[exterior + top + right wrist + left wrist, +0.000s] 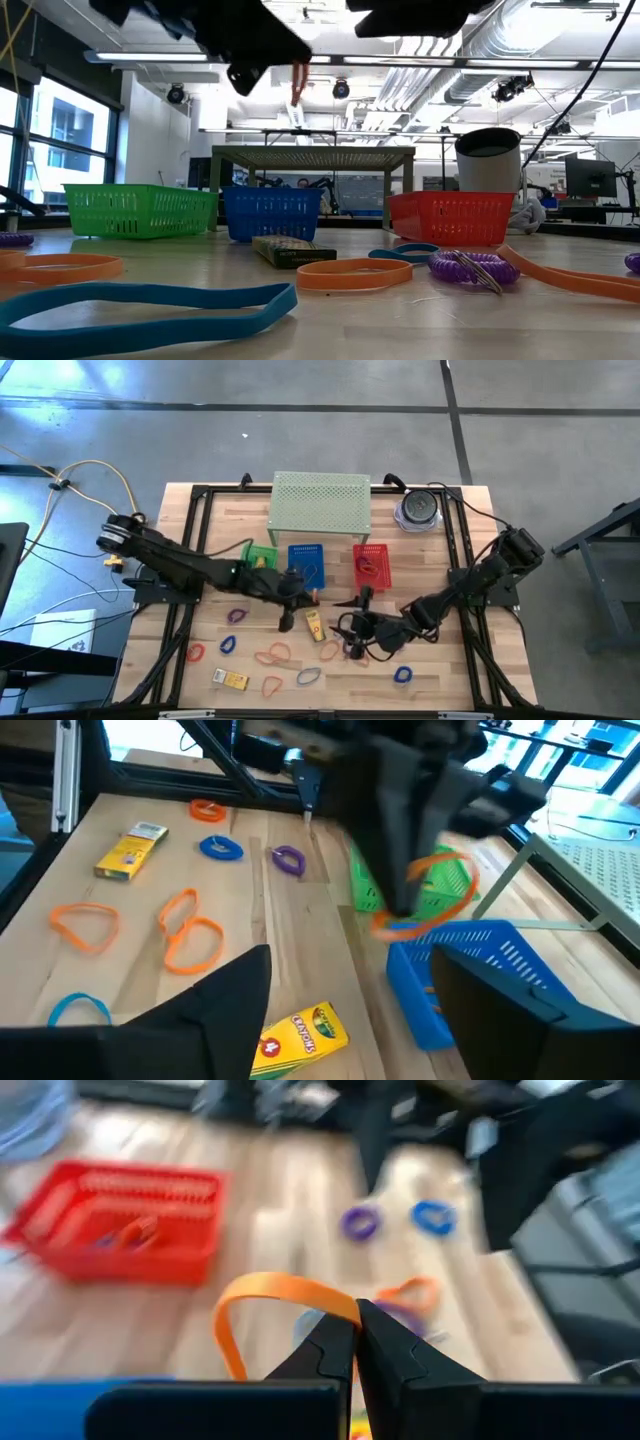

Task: Pick & Place Office Desk Supplies
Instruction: Put the orange rubber band into the blue bin, then put the purple spring keychain into the red bin

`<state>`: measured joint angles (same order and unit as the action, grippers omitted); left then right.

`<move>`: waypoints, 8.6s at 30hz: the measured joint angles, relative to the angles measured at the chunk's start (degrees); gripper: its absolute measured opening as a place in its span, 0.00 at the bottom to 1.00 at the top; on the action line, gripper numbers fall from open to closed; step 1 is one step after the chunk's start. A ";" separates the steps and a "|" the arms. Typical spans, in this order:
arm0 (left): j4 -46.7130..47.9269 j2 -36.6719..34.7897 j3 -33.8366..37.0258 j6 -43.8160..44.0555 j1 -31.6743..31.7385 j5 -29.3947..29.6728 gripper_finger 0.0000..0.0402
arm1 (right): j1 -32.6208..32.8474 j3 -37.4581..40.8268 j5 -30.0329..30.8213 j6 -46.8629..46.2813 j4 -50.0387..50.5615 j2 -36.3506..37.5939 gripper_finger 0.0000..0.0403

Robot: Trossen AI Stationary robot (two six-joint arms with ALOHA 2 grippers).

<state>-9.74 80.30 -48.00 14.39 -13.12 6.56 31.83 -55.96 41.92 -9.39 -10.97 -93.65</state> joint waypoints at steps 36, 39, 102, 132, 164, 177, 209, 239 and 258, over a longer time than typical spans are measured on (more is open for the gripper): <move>41.51 15.98 -18.39 -6.02 22.54 -14.81 0.02 | 0.07 0.00 -0.12 -1.53 1.61 0.00 0.57; 41.60 15.97 -18.39 -6.01 22.10 -14.07 0.07 | 0.07 0.00 -0.12 -1.55 1.61 0.00 0.57; 80.74 3.79 -6.02 30.86 -11.50 -14.58 0.34 | 0.07 -0.02 -2.07 -3.47 1.74 0.00 0.57; 62.83 3.79 4.77 37.00 -10.39 -9.33 0.34 | 0.05 -0.02 -4.67 -4.53 1.69 0.00 0.57; 54.12 4.01 5.80 57.95 -19.96 -5.92 0.01 | 0.05 -0.02 -4.67 -4.52 1.26 0.02 0.57; 56.59 3.97 -14.39 35.50 -20.20 18.42 0.00 | 0.05 -0.02 -4.69 -4.54 -0.95 0.02 0.57; 14.65 14.85 -15.51 -17.83 -20.05 43.28 0.00 | -5.42 -0.01 -9.44 -20.84 -4.33 -3.44 0.57; 13.30 15.09 -15.51 -23.21 -20.01 42.55 0.12 | -6.72 -0.02 -15.13 -16.26 -2.55 -3.43 0.02; 11.13 15.16 -15.53 -16.87 -20.07 40.51 0.50 | -2.93 -0.02 7.24 -32.67 34.55 8.25 0.01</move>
<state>1.39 95.46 -63.53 -2.48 -33.19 47.07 28.90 -55.99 49.17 -42.06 23.58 -85.40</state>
